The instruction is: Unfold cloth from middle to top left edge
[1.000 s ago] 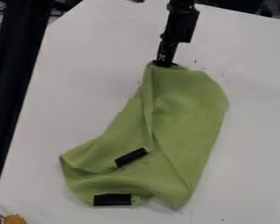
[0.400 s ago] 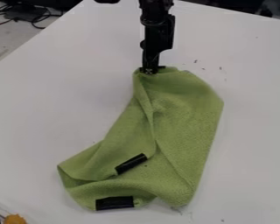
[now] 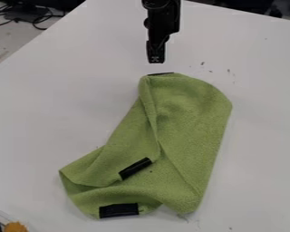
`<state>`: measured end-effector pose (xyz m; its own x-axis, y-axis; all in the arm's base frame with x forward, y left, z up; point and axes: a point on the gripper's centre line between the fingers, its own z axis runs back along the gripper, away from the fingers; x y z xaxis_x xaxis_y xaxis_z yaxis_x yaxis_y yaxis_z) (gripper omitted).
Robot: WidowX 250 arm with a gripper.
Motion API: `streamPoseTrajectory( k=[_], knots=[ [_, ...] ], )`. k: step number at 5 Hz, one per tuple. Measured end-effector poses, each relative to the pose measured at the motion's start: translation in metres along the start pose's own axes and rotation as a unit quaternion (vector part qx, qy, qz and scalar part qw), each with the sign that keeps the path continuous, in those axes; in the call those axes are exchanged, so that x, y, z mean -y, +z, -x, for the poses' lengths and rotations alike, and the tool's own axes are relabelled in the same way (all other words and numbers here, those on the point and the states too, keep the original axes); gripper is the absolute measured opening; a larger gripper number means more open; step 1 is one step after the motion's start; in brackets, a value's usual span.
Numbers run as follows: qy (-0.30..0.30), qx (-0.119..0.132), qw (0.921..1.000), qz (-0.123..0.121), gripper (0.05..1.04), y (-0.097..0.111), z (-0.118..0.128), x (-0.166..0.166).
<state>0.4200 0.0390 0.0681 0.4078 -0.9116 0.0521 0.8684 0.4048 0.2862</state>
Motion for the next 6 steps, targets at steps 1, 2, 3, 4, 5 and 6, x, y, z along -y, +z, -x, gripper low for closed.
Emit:
streamPoseTrajectory(
  k=[1,2,3,4,5,6],
  knots=[
    [0.023,-0.022,0.9995,-0.007,0.986,0.006,-0.009,0.000],
    [0.068,-0.026,0.9973,0.012,1.001,0.025,-0.014,0.013],
    [0.139,-0.026,0.9878,0.065,1.001,0.029,-0.009,0.051],
    [0.209,-0.035,0.9734,0.087,1.001,0.046,-0.019,0.088],
    [0.273,-0.059,0.9568,0.079,1.001,0.063,-0.038,0.119],
    [0.314,-0.073,0.9449,0.059,1.001,0.072,-0.060,0.145]
  ],
)
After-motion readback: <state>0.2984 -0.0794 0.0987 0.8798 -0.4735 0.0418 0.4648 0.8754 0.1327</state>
